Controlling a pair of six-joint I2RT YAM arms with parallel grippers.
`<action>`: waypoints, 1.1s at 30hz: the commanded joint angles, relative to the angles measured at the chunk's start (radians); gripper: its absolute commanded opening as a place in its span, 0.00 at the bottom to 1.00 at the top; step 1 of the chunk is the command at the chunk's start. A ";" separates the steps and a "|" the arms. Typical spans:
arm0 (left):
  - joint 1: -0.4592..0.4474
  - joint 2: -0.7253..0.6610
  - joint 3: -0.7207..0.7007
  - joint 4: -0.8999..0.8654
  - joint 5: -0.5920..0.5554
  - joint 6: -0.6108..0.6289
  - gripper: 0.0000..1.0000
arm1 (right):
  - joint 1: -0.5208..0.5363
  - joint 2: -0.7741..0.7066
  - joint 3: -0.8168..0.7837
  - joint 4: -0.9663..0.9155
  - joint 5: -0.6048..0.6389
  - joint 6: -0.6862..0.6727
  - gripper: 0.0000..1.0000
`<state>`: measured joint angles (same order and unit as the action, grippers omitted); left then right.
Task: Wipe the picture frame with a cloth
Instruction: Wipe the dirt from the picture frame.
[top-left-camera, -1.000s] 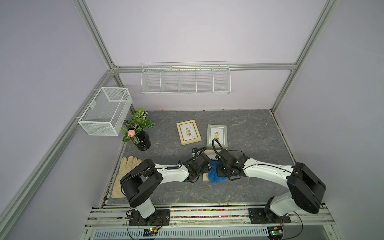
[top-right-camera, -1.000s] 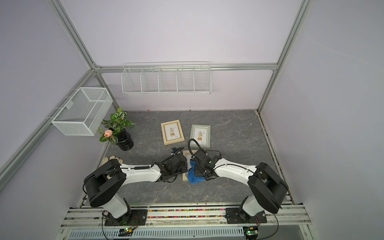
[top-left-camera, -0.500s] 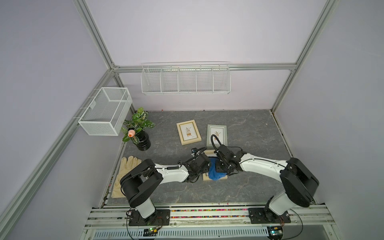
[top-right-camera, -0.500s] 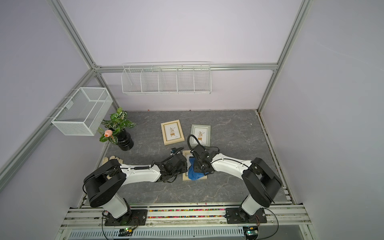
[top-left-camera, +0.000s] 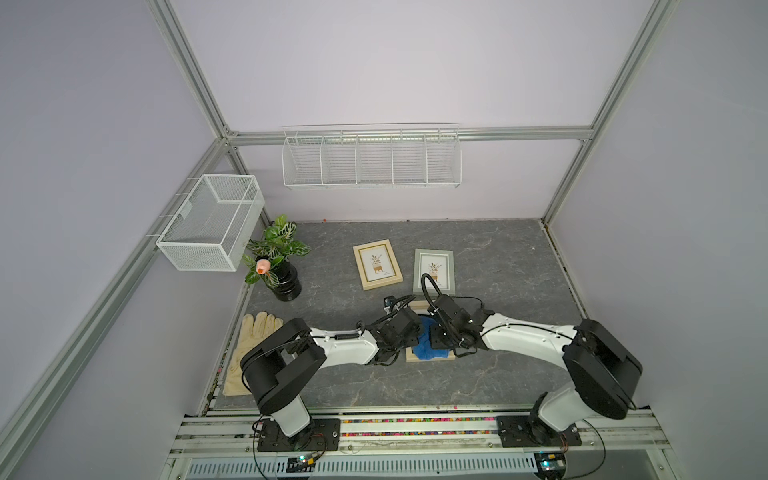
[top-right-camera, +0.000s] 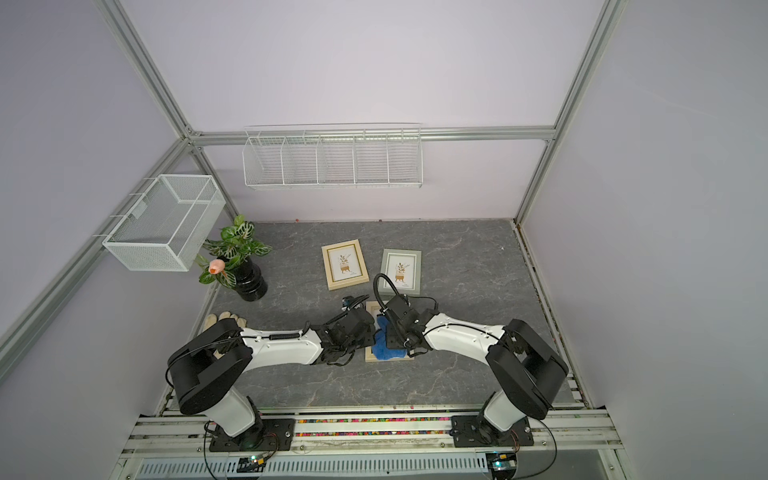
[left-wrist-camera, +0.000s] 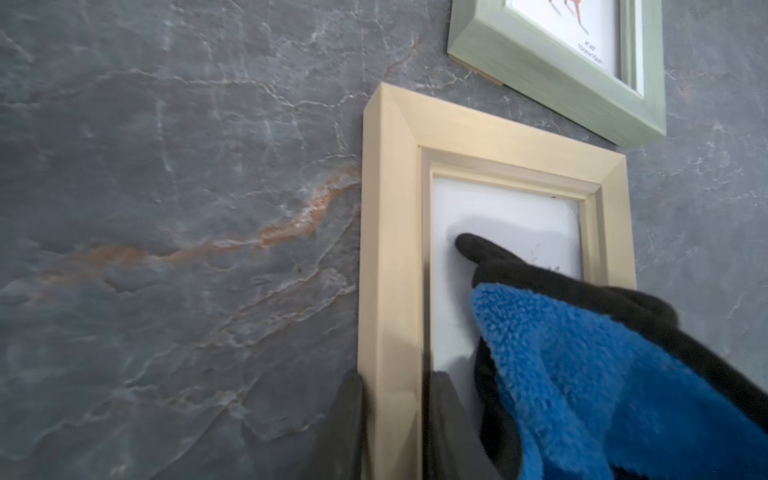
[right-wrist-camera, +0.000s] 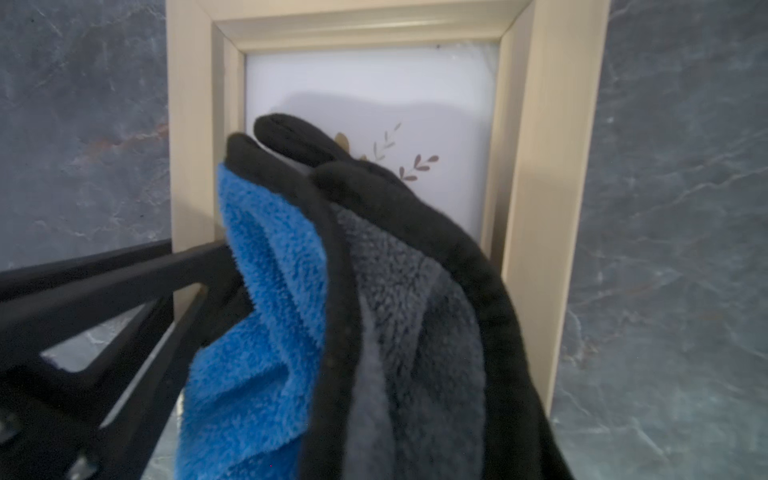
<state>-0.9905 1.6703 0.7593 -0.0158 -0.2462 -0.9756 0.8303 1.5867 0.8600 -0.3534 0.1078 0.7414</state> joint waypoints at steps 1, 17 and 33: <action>-0.003 0.044 -0.024 -0.134 0.004 -0.026 0.13 | -0.062 0.083 0.075 -0.052 -0.025 -0.051 0.07; -0.005 0.048 -0.038 -0.086 0.013 -0.017 0.13 | -0.007 -0.019 -0.099 -0.035 -0.055 -0.007 0.07; -0.009 0.044 -0.030 -0.106 0.004 -0.012 0.13 | -0.069 0.132 0.091 -0.044 -0.055 -0.105 0.07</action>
<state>-0.9962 1.6718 0.7593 -0.0116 -0.2481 -0.9718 0.7303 1.7638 1.0431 -0.3252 0.0612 0.6353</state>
